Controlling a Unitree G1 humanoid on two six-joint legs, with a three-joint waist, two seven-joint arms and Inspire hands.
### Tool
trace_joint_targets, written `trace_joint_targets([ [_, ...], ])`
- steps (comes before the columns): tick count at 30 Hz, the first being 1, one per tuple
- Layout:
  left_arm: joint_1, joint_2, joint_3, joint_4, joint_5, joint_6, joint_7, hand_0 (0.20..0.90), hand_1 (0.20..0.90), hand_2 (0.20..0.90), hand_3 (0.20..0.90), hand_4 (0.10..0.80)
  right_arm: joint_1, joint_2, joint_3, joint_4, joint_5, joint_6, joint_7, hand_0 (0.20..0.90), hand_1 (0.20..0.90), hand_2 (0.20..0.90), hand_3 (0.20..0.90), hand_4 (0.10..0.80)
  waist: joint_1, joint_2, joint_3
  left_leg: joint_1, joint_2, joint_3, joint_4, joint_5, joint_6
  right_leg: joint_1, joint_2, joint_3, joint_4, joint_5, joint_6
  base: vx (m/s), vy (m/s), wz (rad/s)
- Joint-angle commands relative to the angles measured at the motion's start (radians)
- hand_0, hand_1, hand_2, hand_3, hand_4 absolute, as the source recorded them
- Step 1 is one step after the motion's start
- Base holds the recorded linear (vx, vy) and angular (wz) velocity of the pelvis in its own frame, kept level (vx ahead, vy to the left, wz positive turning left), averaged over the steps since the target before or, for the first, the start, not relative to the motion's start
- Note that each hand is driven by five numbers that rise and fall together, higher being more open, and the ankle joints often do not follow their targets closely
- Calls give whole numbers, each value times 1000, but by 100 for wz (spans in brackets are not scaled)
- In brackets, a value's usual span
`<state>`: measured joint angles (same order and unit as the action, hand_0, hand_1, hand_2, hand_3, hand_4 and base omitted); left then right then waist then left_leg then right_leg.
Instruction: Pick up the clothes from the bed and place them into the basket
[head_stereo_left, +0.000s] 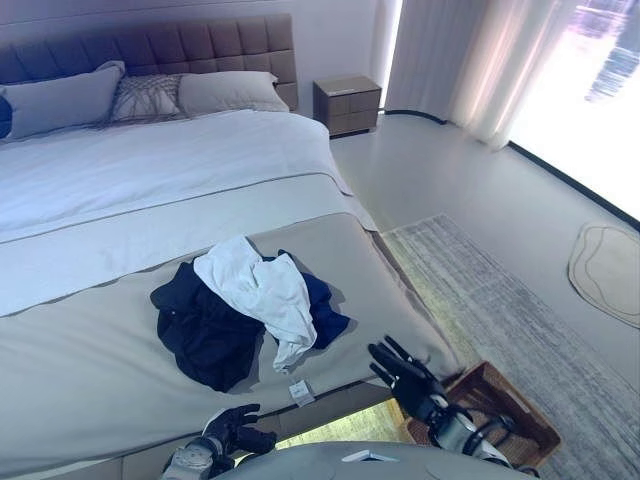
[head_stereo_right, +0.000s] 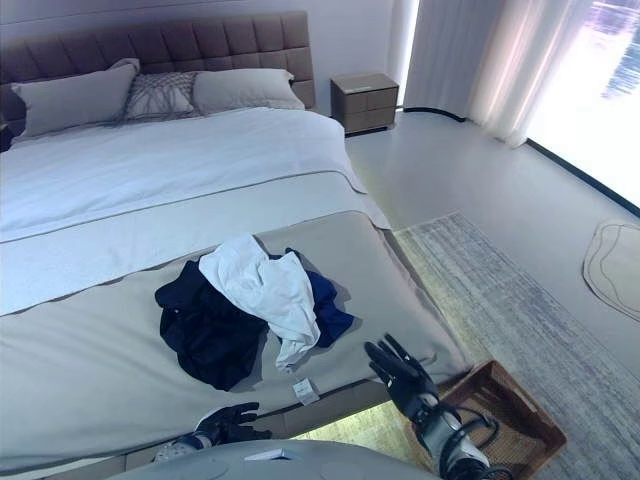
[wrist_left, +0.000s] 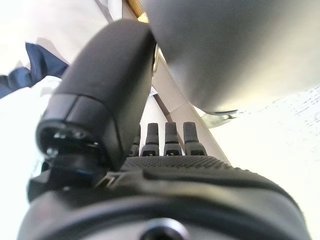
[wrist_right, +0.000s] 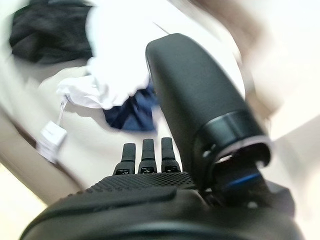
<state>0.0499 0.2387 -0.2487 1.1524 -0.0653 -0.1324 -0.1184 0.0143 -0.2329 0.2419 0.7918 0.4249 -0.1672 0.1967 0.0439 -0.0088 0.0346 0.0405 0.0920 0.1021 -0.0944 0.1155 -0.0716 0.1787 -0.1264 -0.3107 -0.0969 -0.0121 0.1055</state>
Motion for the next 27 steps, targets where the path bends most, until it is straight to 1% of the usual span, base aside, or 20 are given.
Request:
trace_joint_targets([
  [1,3,16,-61,8,-23,-26,18,900,900,900,900,800,-226,-94,17,-166,-353,-106,-241,900,900,900,900,800,63,-20,93,80,-124,-32,25,-162,111,-59,23,26,119,-31,-42,-35,84,34],
  [3,-13,25,-72,-6,-43,-34,27,900,900,900,900,800,-326,-154,58,-202,-447,-46,-311,900,900,900,900,800,96,-33,127,30,-131,-50,77,-171,119,-90,9,15,147,-29,-43,-89,78,30],
  [4,-29,35,-79,-16,-47,-35,29,900,900,900,900,800,-390,-175,79,-209,-458,-6,-342,900,900,900,900,800,114,-42,148,-4,-132,-60,109,-174,123,-112,3,7,165,-26,-43,-253,13,46],
  [5,-68,56,-90,-28,-66,-43,36,900,900,900,900,800,-525,-201,124,-198,-502,54,-398,900,900,900,900,800,147,-55,206,-70,-135,-79,167,-181,129,-154,-10,-6,204,-23,-42,-235,-18,48],
  [6,-71,58,-90,-29,-69,-43,37,900,900,900,900,800,-535,-202,128,-196,-508,57,-402,900,900,900,900,800,148,-57,208,-78,-135,-82,171,-179,130,-160,-11,-9,205,-20,-42,-249,-12,50],
  [7,-93,71,-94,-38,-80,-41,36,900,900,900,900,800,-598,-211,150,-181,-545,78,-433,900,900,900,900,800,167,-60,239,-108,-137,-93,198,-183,133,-178,-16,-13,229,-21,-43,-169,0,48],
  [8,-113,92,-100,-49,-92,-41,38,900,900,900,900,800,-684,-229,173,-147,-592,96,-486,900,900,900,900,800,199,-66,279,-157,-142,-110,228,-182,138,-200,-26,-28,257,-10,-43,-189,-2,49],
  [10,-124,104,-105,-57,-95,-37,42,900,900,900,900,800,-734,-237,189,-127,-630,109,-520,900,900,900,900,800,219,-71,301,-189,-145,-122,240,-179,140,-215,-32,-35,273,-2,-42,-130,11,50],
  [11,-138,123,-111,-59,-99,-40,47,900,900,900,900,800,-806,-249,208,-101,-678,135,-564,900,900,900,900,800,244,-79,326,-231,-150,-136,246,-168,141,-236,-40,-47,289,15,-38,-94,28,47],
  [12,-140,125,-112,-59,-100,-38,48,900,900,900,900,800,-813,-250,211,-99,-687,139,-570,900,900,900,900,800,247,-80,328,-236,-150,-138,246,-167,141,-238,-41,-48,290,17,-37,-108,42,39],
  [15,-170,152,-110,-64,-130,-40,57,900,900,900,900,800,-924,-270,245,-41,-717,222,-583,900,900,900,900,800,287,-87,359,-293,-155,-169,226,-139,138,-284,-63,-73,325,42,-26,-76,60,31],
  [16,-174,153,-109,-64,-139,-39,57,900,900,900,900,800,-934,-269,247,-31,-726,232,-577,900,900,900,900,800,291,-88,362,-299,-155,-173,224,-136,137,-288,-64,-76,327,43,-25,-43,24,43],
  [17,-192,157,-106,-68,-153,-43,55,900,900,900,900,800,-981,-276,261,16,-716,241,-575,900,900,900,900,800,307,-90,375,-309,-152,-186,215,-149,129,-298,-66,-73,337,23,-14,-32,11,42],
  [20,-215,159,-106,-79,-180,-59,49,900,900,900,900,800,-1051,-281,276,105,-730,268,-556,900,900,900,900,800,338,-87,395,-346,-152,-211,202,-131,123,-333,-76,-92,351,14,-13,-56,28,33],
  [22,-224,158,-107,-89,-189,-77,47,900,900,900,900,800,-1108,-284,296,177,-731,300,-527,900,900,900,900,800,368,-83,413,-371,-147,-229,192,-117,117,-357,-87,-119,370,6,-12,-54,26,21],
  [27,-229,159,-112,-98,-207,-101,32,900,900,900,900,800,-1178,-290,342,303,-754,374,-438,900,900,900,900,800,399,-75,434,-399,-138,-242,186,-105,110,-388,-96,-162,400,-15,-13,-4,25,22],
])
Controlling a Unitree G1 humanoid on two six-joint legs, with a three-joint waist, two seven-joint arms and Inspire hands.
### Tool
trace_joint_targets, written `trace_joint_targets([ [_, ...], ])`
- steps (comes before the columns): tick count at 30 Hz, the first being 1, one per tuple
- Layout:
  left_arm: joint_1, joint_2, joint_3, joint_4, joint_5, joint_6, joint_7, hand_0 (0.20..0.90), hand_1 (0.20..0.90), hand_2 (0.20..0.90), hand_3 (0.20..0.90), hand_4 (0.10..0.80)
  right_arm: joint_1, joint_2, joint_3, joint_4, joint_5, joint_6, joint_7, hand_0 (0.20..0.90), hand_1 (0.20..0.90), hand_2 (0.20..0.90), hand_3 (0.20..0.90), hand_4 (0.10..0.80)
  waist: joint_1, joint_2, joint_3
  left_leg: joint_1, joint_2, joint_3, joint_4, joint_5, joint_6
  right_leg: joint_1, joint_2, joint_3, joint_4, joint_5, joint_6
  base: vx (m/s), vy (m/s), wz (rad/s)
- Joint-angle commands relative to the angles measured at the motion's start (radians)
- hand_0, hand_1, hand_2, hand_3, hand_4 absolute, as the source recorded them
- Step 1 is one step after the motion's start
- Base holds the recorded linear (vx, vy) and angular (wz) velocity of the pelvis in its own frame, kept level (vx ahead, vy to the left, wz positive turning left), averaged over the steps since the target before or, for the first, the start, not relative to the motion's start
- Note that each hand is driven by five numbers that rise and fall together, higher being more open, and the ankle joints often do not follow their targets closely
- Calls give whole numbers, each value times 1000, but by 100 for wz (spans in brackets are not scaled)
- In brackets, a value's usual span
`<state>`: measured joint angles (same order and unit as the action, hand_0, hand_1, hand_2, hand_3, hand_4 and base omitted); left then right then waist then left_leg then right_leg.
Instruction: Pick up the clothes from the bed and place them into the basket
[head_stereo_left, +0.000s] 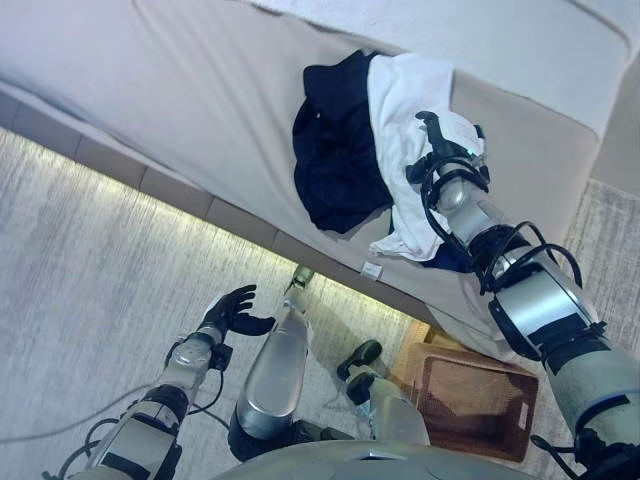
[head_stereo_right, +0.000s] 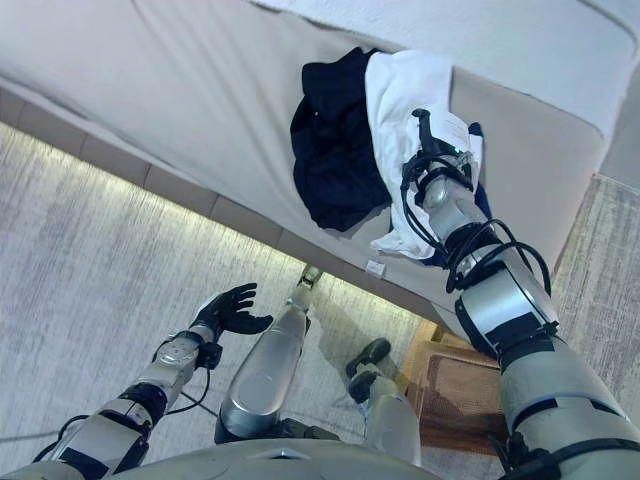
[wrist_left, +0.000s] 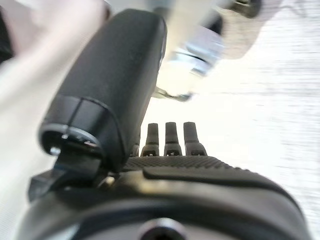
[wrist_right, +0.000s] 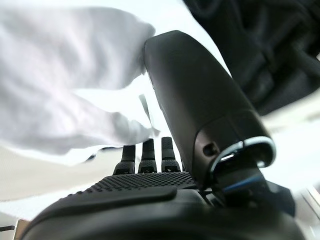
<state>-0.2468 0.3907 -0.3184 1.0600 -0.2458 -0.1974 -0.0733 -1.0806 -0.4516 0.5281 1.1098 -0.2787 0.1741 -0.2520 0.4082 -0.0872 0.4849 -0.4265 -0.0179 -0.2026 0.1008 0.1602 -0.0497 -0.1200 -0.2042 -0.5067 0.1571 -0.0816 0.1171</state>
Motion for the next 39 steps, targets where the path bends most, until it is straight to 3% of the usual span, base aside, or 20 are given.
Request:
trace_joint_targets([
  [1,70,7,-43,-8,-27,-40,-15,900,900,900,900,800,-90,-72,63,10,-75,55,55,900,900,900,900,800,39,4,-12,68,-26,63,-11,-149,86,-91,-20,27,149,52,-24,26,6,8],
  [2,71,7,-43,-10,-27,-41,-15,900,900,900,900,800,-92,-72,66,15,-83,63,67,853,853,853,845,745,40,4,-10,69,-25,63,-12,-149,86,-91,-20,25,149,52,-24,24,-2,5],
  [3,71,7,-44,-13,-26,-39,-14,900,900,900,900,800,-99,-73,78,29,-86,78,87,505,505,505,439,339,44,5,-8,70,-24,62,-16,-148,86,-90,-21,20,149,51,-23,11,-7,6],
  [4,71,8,-44,-18,-26,-36,-13,900,900,900,900,800,-102,-75,84,32,-84,79,89,300,300,300,200,100,45,5,-6,72,-23,61,-20,-147,85,-88,-21,18,147,52,-23,12,-16,5],
  [10,92,28,-32,-29,-17,-32,-3,900,900,900,900,800,-130,-103,88,-31,-41,36,-17,300,300,300,200,100,41,-9,-11,127,-6,67,-55,-156,78,-51,-16,12,128,66,-13,36,-47,0],
  [14,120,40,-16,-43,-9,-19,8,900,900,900,900,800,-142,-156,58,-242,6,48,-185,300,300,300,200,100,14,-26,-35,183,8,85,-72,-172,75,-16,-10,35,113,75,-8,47,-42,-3],
  [17,152,36,3,-48,4,-15,11,900,900,900,900,800,-111,-191,-32,-427,3,25,-335,300,300,300,200,100,-18,-36,-63,230,17,102,-80,-191,76,9,-4,58,101,79,-6,61,-26,-24],
  [24,245,2,42,-16,116,12,-14,900,900,900,900,800,76,-310,-277,-862,-83,-1,-438,300,300,300,200,100,-110,-34,-209,371,12,156,-151,-183,85,108,33,101,8,92,0,79,4,-15],
  [32,275,-40,67,51,208,38,-24,900,900,900,900,800,251,-411,-426,-1054,-13,19,-410,300,300,300,200,100,-208,-27,-362,444,21,217,-188,-185,68,179,79,157,-101,69,5,60,-34,-28],
  [37,266,-57,70,70,225,56,-40,900,900,900,900,800,331,-429,-484,-1087,54,-15,-370,300,300,300,200,100,-256,-8,-395,478,20,268,-188,-199,61,199,88,181,-140,64,-8,-3,2,-31],
  [39,262,-70,66,73,222,71,-45,900,900,900,900,800,360,-422,-493,-1082,119,-57,-296,300,300,300,200,100,-278,3,-408,496,22,295,-188,-204,54,207,93,190,-164,62,-15,23,23,-35],
])
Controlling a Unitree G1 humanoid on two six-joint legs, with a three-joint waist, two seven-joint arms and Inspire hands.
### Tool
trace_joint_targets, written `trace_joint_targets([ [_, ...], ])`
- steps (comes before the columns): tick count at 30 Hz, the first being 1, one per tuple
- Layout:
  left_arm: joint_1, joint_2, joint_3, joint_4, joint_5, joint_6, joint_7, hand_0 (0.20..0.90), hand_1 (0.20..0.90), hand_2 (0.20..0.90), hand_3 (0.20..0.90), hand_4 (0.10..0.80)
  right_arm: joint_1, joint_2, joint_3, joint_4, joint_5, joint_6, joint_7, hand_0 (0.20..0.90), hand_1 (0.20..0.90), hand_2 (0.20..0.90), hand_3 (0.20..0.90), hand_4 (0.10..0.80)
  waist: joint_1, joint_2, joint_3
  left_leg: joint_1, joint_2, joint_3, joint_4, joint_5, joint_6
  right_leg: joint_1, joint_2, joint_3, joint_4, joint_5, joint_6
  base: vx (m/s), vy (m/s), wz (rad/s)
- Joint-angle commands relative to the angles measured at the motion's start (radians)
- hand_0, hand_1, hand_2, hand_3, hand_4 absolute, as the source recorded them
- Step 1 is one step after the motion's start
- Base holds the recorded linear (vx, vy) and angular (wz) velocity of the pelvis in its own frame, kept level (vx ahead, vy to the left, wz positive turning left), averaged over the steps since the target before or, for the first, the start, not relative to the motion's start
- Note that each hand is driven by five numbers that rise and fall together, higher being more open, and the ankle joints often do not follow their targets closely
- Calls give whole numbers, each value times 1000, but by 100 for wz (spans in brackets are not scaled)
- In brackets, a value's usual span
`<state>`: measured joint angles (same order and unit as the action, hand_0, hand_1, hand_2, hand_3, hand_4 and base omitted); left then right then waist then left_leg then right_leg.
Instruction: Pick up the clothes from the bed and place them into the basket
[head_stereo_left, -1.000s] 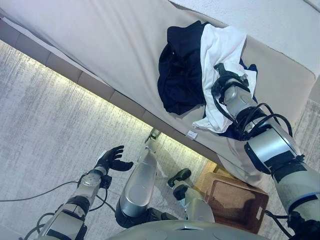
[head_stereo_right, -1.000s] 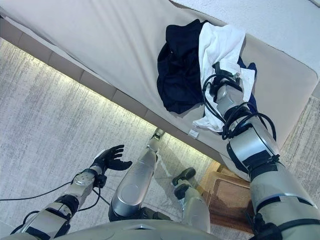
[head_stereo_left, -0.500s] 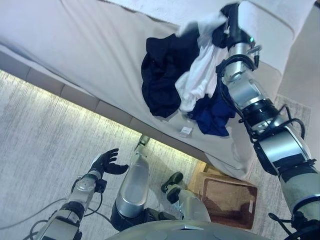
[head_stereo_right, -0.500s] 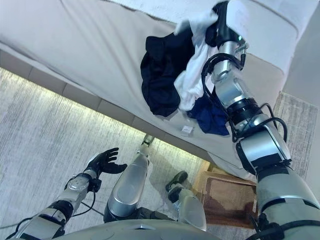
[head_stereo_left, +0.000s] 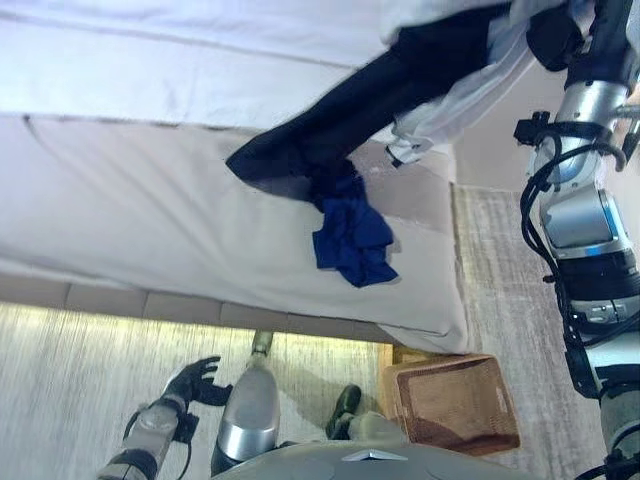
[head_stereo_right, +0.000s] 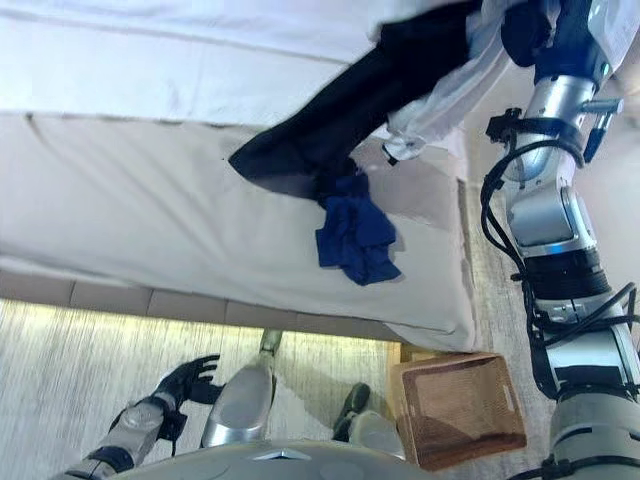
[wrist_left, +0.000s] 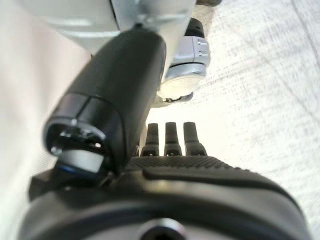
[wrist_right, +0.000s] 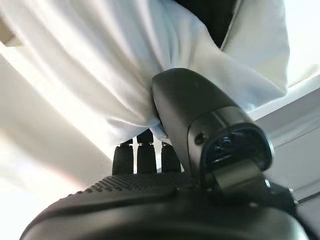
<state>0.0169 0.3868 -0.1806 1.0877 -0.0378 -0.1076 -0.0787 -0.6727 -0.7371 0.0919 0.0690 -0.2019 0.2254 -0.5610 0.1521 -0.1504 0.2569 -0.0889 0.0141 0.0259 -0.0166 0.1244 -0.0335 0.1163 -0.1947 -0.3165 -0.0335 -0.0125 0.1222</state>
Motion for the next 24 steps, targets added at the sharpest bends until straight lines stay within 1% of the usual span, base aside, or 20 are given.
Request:
trace_joint_targets([
  [1,-4,-71,-75,43,11,-15,-39,900,900,900,900,800,-41,-132,-53,-40,72,-125,50,300,300,300,200,100,-27,69,-183,164,-10,75,-71,-169,35,-25,85,2,18,-7,-23,27,12,-31],
  [3,-10,-82,-82,33,0,-2,-45,900,900,900,900,800,-28,-116,-26,-35,132,-170,186,300,300,300,200,100,-34,72,-187,173,-10,89,-71,-170,31,-17,86,4,6,-5,-26,36,10,-28],
  [5,-15,-89,-92,25,-7,7,-49,900,900,900,900,800,-22,-112,0,-32,191,-193,283,300,300,300,200,100,-36,71,-189,178,-12,92,-71,-169,30,-10,87,2,-1,-2,-31,40,1,-21],
  [8,-16,-98,-108,25,-3,9,-53,900,900,900,900,800,-28,-97,31,23,197,-223,368,300,300,300,200,100,-31,63,-187,184,-14,90,-71,-168,28,1,88,-7,-8,1,-34,65,3,-5],
  [9,-12,-102,-118,28,-3,8,-49,900,900,900,900,800,-52,-85,61,89,199,-246,420,300,300,300,200,100,-20,55,-184,187,-16,86,-71,-167,26,10,89,-17,-18,6,-35,79,4,0],
  [11,-13,-101,-126,34,-5,10,-46,900,900,900,900,800,-94,-75,100,145,196,-243,441,300,300,300,200,100,-7,45,-179,188,-16,80,-71,-166,25,20,90,-27,-29,11,-35,55,-2,6],
  [15,-18,-82,-129,35,6,23,-49,900,900,900,900,800,-166,-70,158,242,203,-198,472,300,300,300,200,100,22,27,-165,184,-17,62,-71,-161,24,26,92,-45,-33,16,-35,15,-15,19],
  [18,-28,-66,-137,42,1,36,-44,900,900,900,900,800,-213,-56,200,318,212,-180,464,300,300,300,200,100,44,17,-151,180,-16,49,-71,-157,25,29,90,-61,-31,17,-36,7,-5,13],
  [21,-26,-49,-134,42,-3,43,-42,900,900,900,900,800,-234,-40,216,340,245,-178,460,300,300,300,200,100,60,15,-141,179,-17,36,-71,-155,28,32,88,-73,-25,16,-35,19,21,17],
  [24,-16,-40,-126,44,2,51,-40,900,900,900,900,800,-235,-10,221,316,259,-190,436,300,300,300,200,100,75,24,-134,181,-22,18,-71,-152,32,38,81,-85,-13,10,-35,36,57,23],
])
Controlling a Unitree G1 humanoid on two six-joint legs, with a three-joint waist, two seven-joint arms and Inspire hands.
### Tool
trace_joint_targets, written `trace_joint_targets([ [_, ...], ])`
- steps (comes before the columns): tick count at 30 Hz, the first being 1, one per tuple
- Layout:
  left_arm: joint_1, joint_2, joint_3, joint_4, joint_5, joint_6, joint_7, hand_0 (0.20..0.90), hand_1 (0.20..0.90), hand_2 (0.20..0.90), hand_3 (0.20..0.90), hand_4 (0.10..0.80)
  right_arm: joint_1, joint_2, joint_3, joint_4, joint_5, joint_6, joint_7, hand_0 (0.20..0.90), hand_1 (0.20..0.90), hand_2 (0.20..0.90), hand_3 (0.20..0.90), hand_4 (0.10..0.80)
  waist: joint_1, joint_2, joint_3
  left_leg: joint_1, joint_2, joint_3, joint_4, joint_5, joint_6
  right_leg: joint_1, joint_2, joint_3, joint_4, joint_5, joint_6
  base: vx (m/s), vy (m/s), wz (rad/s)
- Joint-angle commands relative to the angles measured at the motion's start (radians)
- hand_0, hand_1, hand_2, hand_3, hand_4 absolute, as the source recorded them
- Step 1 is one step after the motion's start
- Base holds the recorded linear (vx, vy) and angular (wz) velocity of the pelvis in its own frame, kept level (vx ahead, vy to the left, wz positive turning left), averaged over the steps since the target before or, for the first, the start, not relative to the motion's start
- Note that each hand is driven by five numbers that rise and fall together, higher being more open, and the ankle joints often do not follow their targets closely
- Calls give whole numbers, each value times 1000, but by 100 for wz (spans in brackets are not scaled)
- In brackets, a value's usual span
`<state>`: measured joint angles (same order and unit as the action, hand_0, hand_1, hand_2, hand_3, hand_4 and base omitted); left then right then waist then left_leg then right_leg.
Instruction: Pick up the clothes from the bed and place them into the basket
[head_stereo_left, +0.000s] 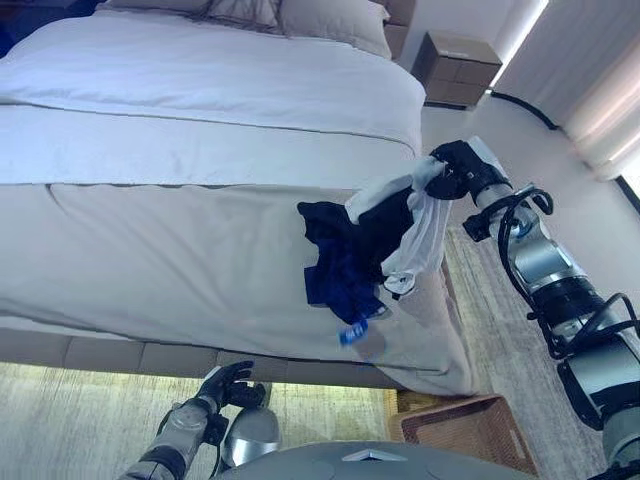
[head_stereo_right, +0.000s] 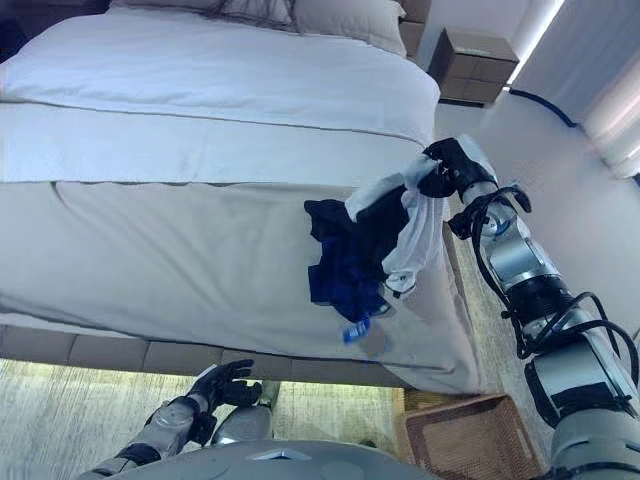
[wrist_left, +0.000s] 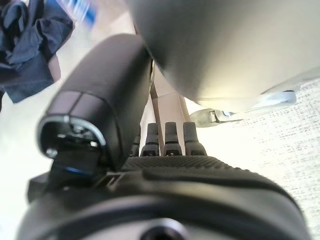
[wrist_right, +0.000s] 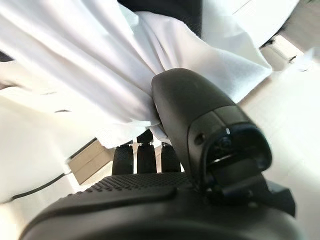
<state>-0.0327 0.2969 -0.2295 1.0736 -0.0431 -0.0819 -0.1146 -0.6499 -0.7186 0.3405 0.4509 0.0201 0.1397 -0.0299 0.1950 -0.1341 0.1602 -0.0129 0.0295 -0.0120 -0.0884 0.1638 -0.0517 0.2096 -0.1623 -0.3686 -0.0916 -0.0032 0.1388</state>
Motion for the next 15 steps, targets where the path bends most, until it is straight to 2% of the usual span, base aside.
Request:
trace_joint_targets([
  [1,34,50,-76,57,6,27,-3,900,900,900,900,800,-257,-27,-27,-68,40,-106,-98,300,300,300,200,100,32,8,-37,106,-38,55,1,-191,50,-55,48,-34,47,-1,-52,24,33,13],
  [7,56,41,-64,62,5,10,-5,900,900,900,900,800,-237,30,-69,-139,40,-154,-242,300,300,300,200,100,39,32,-37,118,-43,43,1,-192,52,-44,38,-43,62,-12,-50,34,50,6],
  [10,58,33,-69,61,0,-3,-13,900,900,900,900,800,-231,43,-73,-143,10,-140,-240,300,300,300,200,100,43,40,-39,119,-47,39,1,-191,52,-40,34,-47,64,-15,-49,30,52,9],
  [11,58,32,-72,53,-3,-1,-18,900,900,900,900,800,-229,45,-64,-141,2,-118,-221,356,356,356,266,166,45,42,-40,120,-47,37,1,-191,52,-39,32,-48,64,-15,-49,28,23,8],
  [12,57,31,-74,47,-7,-2,-24,900,900,900,900,800,-226,45,-56,-136,-8,-94,-196,662,662,662,623,523,46,43,-40,120,-47,36,1,-190,51,-37,31,-51,65,-16,-48,33,21,6],
  [13,57,30,-75,39,-7,0,-28,900,900,900,900,800,-221,45,-46,-126,-16,-66,-159,900,900,900,900,800,48,42,-41,120,-47,36,1,-190,50,-37,29,-53,66,-16,-48,28,7,6],
  [15,58,29,-80,25,-6,4,-31,900,900,900,900,800,-214,37,-22,-105,-22,-24,-102,900,900,900,900,800,50,39,-40,120,-47,33,1,-189,50,-36,29,-55,64,-14,-47,9,-4,2],
])
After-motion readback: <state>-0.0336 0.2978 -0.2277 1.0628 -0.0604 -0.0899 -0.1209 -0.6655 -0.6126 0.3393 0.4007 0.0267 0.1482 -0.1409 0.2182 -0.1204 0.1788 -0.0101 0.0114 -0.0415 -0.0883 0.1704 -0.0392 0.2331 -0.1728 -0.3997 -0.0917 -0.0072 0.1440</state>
